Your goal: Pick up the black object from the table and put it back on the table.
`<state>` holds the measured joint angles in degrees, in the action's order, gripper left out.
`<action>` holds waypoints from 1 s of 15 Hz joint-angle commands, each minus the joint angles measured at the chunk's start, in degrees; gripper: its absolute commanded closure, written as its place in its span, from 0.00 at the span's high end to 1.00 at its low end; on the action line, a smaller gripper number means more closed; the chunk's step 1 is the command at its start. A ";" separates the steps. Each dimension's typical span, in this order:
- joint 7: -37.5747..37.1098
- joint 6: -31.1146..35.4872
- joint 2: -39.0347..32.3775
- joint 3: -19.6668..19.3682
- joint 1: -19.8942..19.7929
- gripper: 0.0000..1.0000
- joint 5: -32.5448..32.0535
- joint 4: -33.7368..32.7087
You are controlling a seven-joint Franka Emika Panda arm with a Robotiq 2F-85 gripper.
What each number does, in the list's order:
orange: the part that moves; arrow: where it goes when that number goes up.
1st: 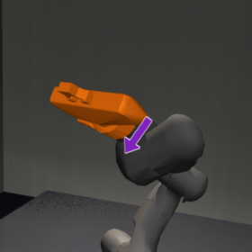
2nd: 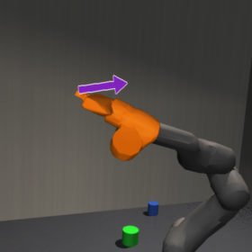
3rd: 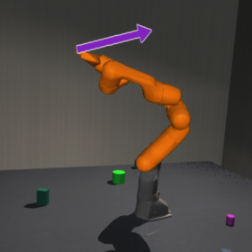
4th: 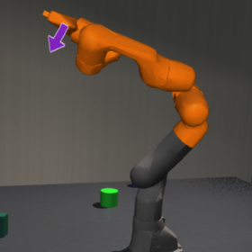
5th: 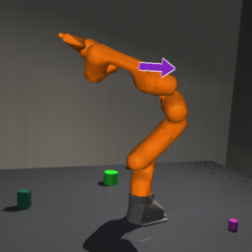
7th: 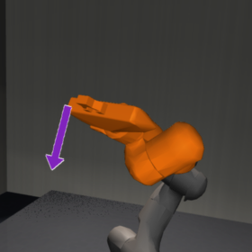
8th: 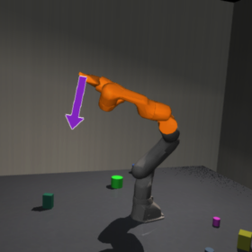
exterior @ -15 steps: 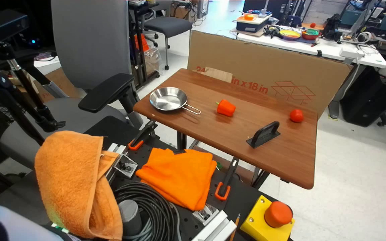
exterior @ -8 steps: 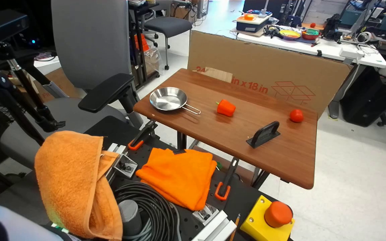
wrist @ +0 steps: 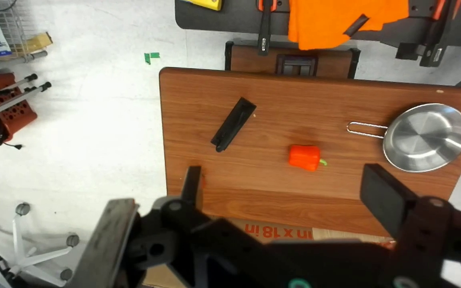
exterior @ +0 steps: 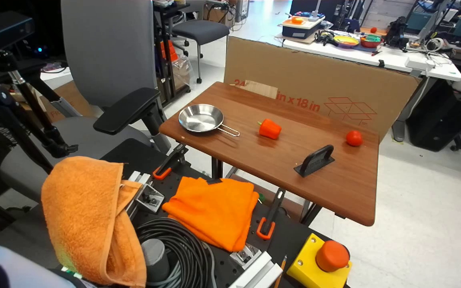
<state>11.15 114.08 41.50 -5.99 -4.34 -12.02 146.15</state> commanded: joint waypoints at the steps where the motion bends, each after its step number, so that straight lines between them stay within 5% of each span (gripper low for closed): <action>1: 3.28 1.03 -1.69 -2.72 -0.15 1.00 -0.64 -0.77; 5: 3.55 1.11 -0.65 -2.86 -0.54 1.00 -1.10 -0.16; 15: -10.18 -0.54 -3.06 4.63 -0.63 1.00 -0.21 -2.86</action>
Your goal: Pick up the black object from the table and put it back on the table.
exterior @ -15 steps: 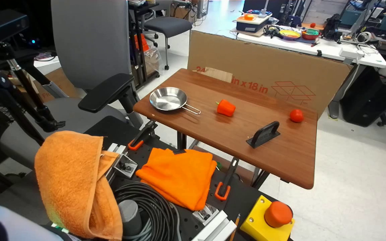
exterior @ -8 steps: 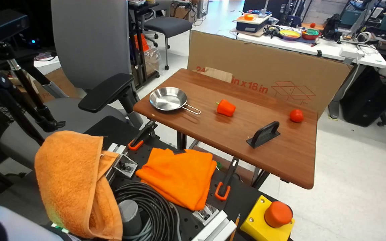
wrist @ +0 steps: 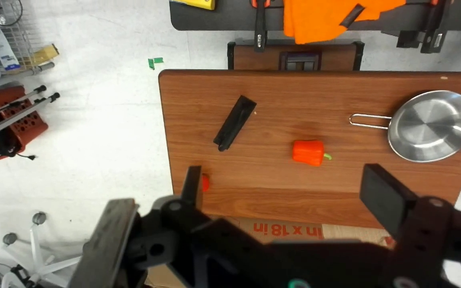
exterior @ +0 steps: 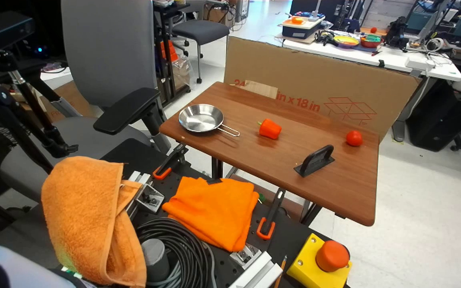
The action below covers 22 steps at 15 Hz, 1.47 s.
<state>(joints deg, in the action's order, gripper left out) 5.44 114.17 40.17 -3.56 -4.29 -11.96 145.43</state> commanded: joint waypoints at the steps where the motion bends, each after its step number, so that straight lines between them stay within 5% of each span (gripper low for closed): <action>1: -5.92 -0.87 -1.77 2.81 -0.61 1.00 -0.16 -2.34; 9: 3.45 -2.27 -0.22 -1.28 6.70 1.00 12.73 -2.02; 22: 2.50 -2.70 -0.67 -0.18 5.96 1.00 13.84 -1.34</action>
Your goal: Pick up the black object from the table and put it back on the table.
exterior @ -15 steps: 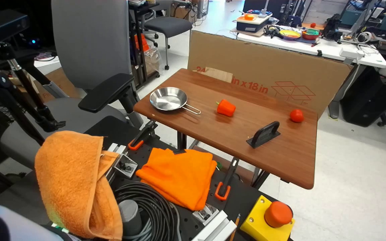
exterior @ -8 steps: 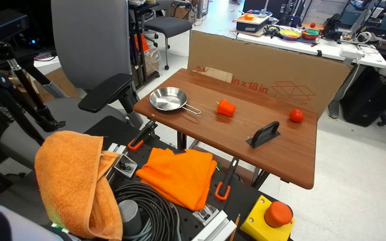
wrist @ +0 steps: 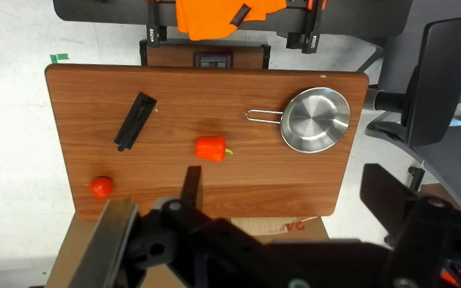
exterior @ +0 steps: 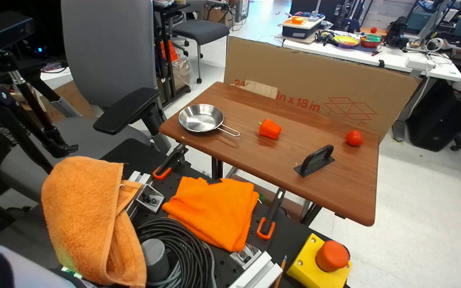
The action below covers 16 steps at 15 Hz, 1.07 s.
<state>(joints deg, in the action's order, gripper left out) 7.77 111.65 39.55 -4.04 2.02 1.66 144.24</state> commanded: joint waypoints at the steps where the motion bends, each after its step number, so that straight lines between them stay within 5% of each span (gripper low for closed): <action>1: 0.17 -0.18 -0.05 0.30 -0.35 1.00 0.21 -0.15; 16: 1.26 0.38 -2.18 0.09 -0.72 1.00 -1.23 -1.42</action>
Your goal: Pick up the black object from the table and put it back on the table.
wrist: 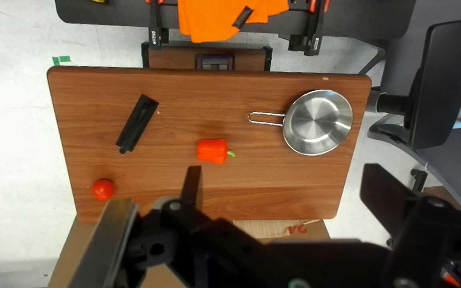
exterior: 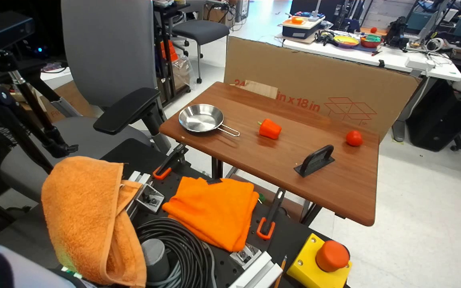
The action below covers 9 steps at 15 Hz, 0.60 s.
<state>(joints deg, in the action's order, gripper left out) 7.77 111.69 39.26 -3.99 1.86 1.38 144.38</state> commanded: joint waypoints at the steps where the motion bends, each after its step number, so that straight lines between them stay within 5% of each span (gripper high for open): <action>1: 1.38 0.28 -2.88 0.07 -0.76 1.00 -1.56 -2.22; 9: 6.92 0.04 -16.49 -3.28 -1.07 1.00 -1.15 -11.16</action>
<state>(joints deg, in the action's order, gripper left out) 11.78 112.14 29.92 -5.83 1.48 -0.01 138.61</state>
